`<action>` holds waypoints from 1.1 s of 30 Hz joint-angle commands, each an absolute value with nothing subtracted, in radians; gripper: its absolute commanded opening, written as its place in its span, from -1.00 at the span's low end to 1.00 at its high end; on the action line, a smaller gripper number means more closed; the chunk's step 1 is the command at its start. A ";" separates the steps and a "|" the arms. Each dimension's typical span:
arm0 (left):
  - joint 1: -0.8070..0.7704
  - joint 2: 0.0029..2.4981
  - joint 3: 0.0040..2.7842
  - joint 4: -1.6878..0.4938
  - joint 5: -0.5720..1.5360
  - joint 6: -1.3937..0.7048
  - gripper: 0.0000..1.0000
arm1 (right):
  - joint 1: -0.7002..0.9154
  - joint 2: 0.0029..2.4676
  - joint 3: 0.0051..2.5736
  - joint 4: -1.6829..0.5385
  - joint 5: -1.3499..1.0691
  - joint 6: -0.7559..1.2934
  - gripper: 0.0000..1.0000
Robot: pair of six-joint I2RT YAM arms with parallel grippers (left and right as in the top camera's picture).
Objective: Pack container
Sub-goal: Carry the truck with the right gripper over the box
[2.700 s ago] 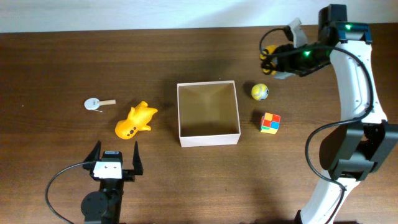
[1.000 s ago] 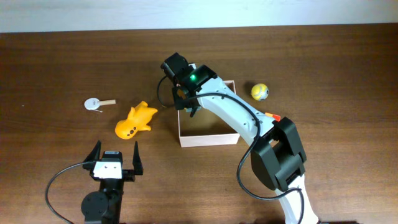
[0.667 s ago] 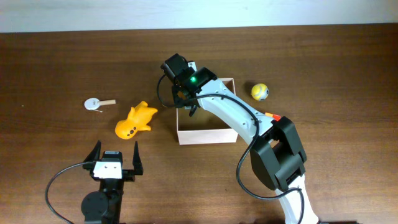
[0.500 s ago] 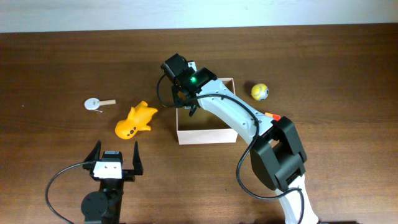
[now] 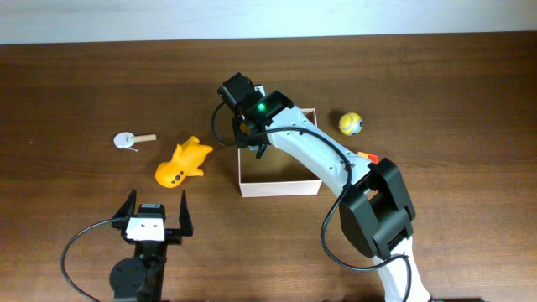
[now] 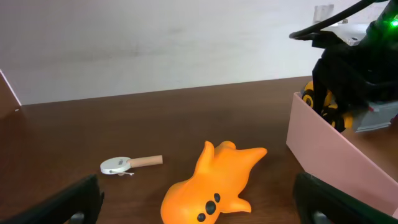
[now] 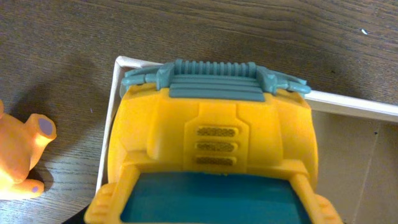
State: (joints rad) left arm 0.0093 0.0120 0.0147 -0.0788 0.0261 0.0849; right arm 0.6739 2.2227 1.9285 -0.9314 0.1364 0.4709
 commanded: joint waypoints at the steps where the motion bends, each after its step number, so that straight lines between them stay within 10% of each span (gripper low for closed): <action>1: 0.016 0.006 0.009 -0.081 0.023 0.083 0.98 | 0.672 2.234 1.907 -0.962 0.062 0.480 0.10; 33: 0.016 0.006 0.009 -0.081 0.023 0.083 0.98 | 0.673 2.217 1.987 -1.130 -0.004 0.389 0.08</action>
